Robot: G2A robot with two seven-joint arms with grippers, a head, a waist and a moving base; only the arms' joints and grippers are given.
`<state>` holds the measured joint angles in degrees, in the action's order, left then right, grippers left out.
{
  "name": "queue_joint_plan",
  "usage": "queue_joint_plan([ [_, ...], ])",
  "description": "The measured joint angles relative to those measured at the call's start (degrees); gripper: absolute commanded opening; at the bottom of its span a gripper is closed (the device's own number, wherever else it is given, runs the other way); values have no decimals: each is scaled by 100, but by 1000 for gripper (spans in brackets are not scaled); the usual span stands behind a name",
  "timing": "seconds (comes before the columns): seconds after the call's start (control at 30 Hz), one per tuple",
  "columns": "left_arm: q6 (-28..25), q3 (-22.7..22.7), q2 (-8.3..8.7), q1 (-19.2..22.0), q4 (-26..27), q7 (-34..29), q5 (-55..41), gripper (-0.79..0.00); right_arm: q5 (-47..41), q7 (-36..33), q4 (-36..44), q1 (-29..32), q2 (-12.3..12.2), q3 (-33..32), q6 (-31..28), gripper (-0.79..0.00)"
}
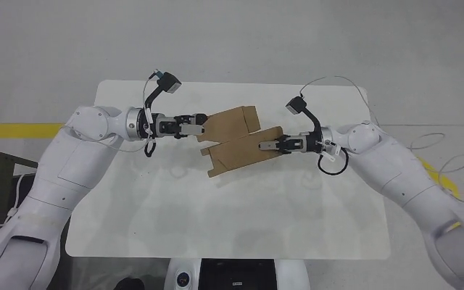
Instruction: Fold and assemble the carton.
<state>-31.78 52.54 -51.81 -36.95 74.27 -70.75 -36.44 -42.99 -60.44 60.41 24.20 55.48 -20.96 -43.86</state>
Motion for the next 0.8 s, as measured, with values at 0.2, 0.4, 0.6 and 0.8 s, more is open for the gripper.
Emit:
queue_joint_plan([
  [0.2, 24, -60, -71, 14, -96, 21, 55, 0, 41, 23, 68, 8, 36, -60, -23, -785],
  [0.4, 127, -30, -117, 6, -192, 0, -21, 0, 60, 73, 24, 40, 51, -148, -72, -785],
  [0.6, 506, -8, -165, -12, -377, 145, -166, 0, 71, 122, 25, 94, 67, -217, -122, -785],
  [0.8, 726, 24, -224, -19, -453, 182, -369, 0, 72, 152, -27, 134, 95, -291, -151, -785],
])
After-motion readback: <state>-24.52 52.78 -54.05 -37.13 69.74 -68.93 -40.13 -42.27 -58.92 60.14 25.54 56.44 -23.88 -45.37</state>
